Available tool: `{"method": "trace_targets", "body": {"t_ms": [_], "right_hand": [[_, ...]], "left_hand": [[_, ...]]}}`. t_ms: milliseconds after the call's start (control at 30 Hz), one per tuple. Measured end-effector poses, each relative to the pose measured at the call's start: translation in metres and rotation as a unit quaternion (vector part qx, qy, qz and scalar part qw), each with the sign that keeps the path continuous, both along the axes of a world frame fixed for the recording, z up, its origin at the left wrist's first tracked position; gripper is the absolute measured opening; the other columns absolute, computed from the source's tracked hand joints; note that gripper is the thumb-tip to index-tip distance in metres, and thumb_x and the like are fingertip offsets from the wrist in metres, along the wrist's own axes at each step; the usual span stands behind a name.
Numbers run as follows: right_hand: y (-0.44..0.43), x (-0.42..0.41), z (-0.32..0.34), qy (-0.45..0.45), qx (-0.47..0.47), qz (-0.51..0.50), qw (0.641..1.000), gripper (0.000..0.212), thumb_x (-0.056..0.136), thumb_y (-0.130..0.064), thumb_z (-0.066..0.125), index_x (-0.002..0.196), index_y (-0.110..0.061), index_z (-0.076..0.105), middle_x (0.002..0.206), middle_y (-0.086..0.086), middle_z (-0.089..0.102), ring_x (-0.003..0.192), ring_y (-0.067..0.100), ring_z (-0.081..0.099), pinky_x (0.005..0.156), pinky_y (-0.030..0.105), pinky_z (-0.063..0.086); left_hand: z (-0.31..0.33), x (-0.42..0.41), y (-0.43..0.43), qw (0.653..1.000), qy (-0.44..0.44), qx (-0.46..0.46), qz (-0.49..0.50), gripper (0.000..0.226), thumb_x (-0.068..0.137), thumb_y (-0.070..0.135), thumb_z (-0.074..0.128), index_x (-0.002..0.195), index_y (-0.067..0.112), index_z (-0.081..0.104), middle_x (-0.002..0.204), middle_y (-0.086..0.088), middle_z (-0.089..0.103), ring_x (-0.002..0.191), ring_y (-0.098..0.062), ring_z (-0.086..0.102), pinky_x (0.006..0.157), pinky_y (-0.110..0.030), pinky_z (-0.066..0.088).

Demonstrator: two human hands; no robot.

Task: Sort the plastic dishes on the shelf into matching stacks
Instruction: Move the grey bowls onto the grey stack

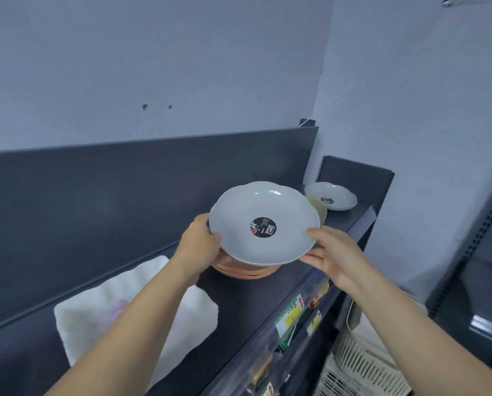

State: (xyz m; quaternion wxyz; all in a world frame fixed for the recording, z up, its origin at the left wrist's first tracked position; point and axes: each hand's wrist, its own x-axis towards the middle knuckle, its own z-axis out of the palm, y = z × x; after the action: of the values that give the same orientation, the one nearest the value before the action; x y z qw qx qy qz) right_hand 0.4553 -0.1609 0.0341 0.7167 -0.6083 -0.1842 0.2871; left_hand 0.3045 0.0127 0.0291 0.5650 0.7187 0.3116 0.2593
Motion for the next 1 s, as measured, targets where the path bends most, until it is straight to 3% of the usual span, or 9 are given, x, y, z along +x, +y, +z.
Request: {"method": "trace_targets", "body": {"t_ms": [100, 200, 333, 433, 567, 700, 833, 900, 1000], "right_hand": [[-0.003, 0.042, 0.001, -0.008, -0.003, -0.009, 1.000, 0.013, 0.094, -0.005, 0.051, 0.096, -0.012, 0.063, 0.091, 0.005, 0.071, 0.073, 0.018, 0.068, 0.056, 0.024, 0.059], [-0.001, 0.097, 0.006, -0.027, -0.004, -0.006, 1.000, 0.014, 0.095, -0.007, 0.051, 0.098, -0.012, 0.063, 0.092, 0.005, 0.070, 0.078, 0.018, 0.067, 0.059, 0.022, 0.059], [0.003, 0.188, 0.016, -0.054, -0.023, -0.007, 0.998, 0.017, 0.095, -0.008, 0.050, 0.106, -0.012, 0.062, 0.095, 0.005, 0.068, 0.078, 0.017, 0.066, 0.064, 0.020, 0.059], [0.000, 0.256, 0.021, -0.080, -0.036, -0.018, 0.996, 0.025, 0.093, -0.006, 0.052, 0.116, -0.013, 0.060, 0.098, 0.005, 0.068, 0.079, 0.017, 0.068, 0.059, 0.019, 0.059], [-0.004, 0.339, 0.014, -0.109, -0.074, -0.056, 0.990, 0.036, 0.089, -0.003, 0.057, 0.125, -0.010, 0.059, 0.099, 0.006, 0.068, 0.075, 0.017, 0.069, 0.051, 0.016, 0.054], [-0.002, 0.405, -0.003, -0.123, -0.105, -0.074, 0.984, 0.038, 0.086, 0.001, 0.057, 0.122, -0.009, 0.063, 0.096, 0.008, 0.068, 0.074, 0.015, 0.068, 0.051, 0.014, 0.054], [0.005, 0.452, -0.021, -0.124, -0.118, -0.086, 0.982, 0.036, 0.083, 0.004, 0.058, 0.116, -0.008, 0.067, 0.090, 0.010, 0.067, 0.071, 0.017, 0.067, 0.051, 0.014, 0.054], [0.011, 0.472, -0.031, -0.126, -0.135, -0.096, 0.978, 0.036, 0.082, 0.004, 0.058, 0.114, -0.009, 0.068, 0.086, 0.009, 0.067, 0.073, 0.019, 0.067, 0.053, 0.016, 0.054], [0.021, 0.495, -0.044, -0.128, -0.159, -0.112, 0.972, 0.036, 0.080, 0.006, 0.057, 0.108, -0.010, 0.071, 0.085, 0.010, 0.068, 0.072, 0.020, 0.067, 0.058, 0.021, 0.054]], "left_hand": [[0.005, 0.043, 0.001, 1.000, -0.008, 0.007, -0.011, 0.041, 0.083, -0.003, 0.039, 0.115, 0.016, 0.057, 0.111, -0.008, 0.064, 0.095, -0.027, 0.067, 0.061, -0.029, 0.061], [0.017, 0.097, 0.001, 1.000, -0.021, 0.007, -0.012, 0.042, 0.089, -0.005, 0.041, 0.125, 0.014, 0.048, 0.108, -0.007, 0.063, 0.084, -0.024, 0.070, 0.052, -0.022, 0.058], [0.030, 0.185, 0.001, 0.999, -0.044, 0.024, 0.001, 0.042, 0.091, -0.003, 0.041, 0.129, 0.015, 0.045, 0.107, -0.006, 0.060, 0.082, -0.023, 0.070, 0.053, -0.023, 0.059], [0.031, 0.253, -0.003, 0.999, -0.046, 0.020, 0.008, 0.044, 0.091, -0.002, 0.041, 0.132, 0.015, 0.045, 0.117, -0.008, 0.058, 0.091, -0.025, 0.068, 0.053, -0.023, 0.058], [0.024, 0.334, -0.009, 0.999, -0.036, 0.003, 0.001, 0.046, 0.090, -0.004, 0.041, 0.132, 0.014, 0.048, 0.112, -0.008, 0.059, 0.093, -0.026, 0.066, 0.051, -0.021, 0.057], [0.016, 0.394, -0.010, 1.000, -0.012, 0.014, 0.010, 0.045, 0.088, -0.006, 0.042, 0.129, 0.011, 0.050, 0.113, -0.011, 0.058, 0.101, -0.032, 0.063, 0.050, -0.020, 0.057], [0.009, 0.441, -0.001, 0.998, 0.034, 0.052, 0.002, 0.041, 0.087, -0.005, 0.043, 0.123, 0.009, 0.054, 0.113, -0.009, 0.060, 0.091, -0.027, 0.065, 0.052, -0.020, 0.058], [0.004, 0.462, 0.008, 0.995, 0.066, 0.075, -0.008, 0.037, 0.085, -0.005, 0.043, 0.117, 0.007, 0.057, 0.111, -0.011, 0.061, 0.086, -0.029, 0.066, 0.055, -0.024, 0.060], [-0.005, 0.489, 0.020, 0.989, 0.120, 0.089, -0.021, 0.034, 0.082, -0.006, 0.043, 0.110, 0.003, 0.060, 0.107, -0.015, 0.063, 0.082, -0.032, 0.066, 0.070, -0.042, 0.061]]}}
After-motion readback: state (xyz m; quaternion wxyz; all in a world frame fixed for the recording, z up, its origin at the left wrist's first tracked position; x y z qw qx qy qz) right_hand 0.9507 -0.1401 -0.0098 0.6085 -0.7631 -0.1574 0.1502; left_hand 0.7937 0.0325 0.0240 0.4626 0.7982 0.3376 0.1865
